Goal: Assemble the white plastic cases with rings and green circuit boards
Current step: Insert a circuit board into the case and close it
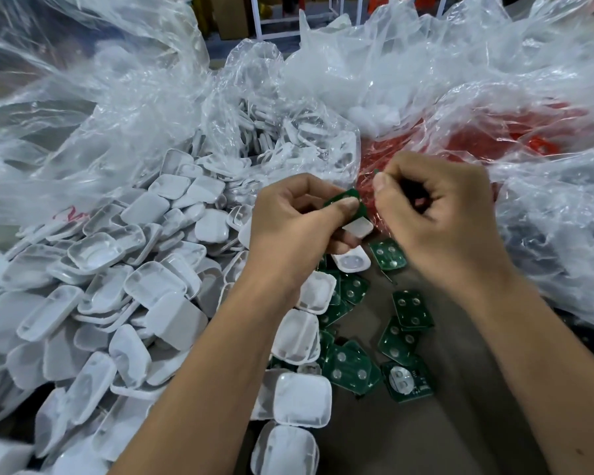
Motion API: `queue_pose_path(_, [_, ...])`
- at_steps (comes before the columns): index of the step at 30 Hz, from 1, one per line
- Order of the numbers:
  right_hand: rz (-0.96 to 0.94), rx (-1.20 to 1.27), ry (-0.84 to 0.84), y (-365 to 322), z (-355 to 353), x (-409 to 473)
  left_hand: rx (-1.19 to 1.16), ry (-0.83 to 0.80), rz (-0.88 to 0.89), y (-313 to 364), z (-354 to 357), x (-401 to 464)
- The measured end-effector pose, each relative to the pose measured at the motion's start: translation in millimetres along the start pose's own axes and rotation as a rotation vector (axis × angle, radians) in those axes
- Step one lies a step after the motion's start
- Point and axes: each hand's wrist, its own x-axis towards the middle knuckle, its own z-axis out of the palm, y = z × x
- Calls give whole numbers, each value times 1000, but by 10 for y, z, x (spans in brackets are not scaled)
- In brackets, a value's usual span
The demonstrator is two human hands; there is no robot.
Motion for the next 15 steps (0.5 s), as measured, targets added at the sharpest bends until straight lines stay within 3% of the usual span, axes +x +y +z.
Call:
queue_pose_path(5, [123,-193,-113,218,-228,61,-2,73,53,-17,-44,41])
queue_pose_path(11, [212,223,-178,150,-182,46,-61,-21,66,-16,-42,32])
queue_pose_path(15, [243,246,-173,150,-133,40,33,-50,173,-10,-16,-2])
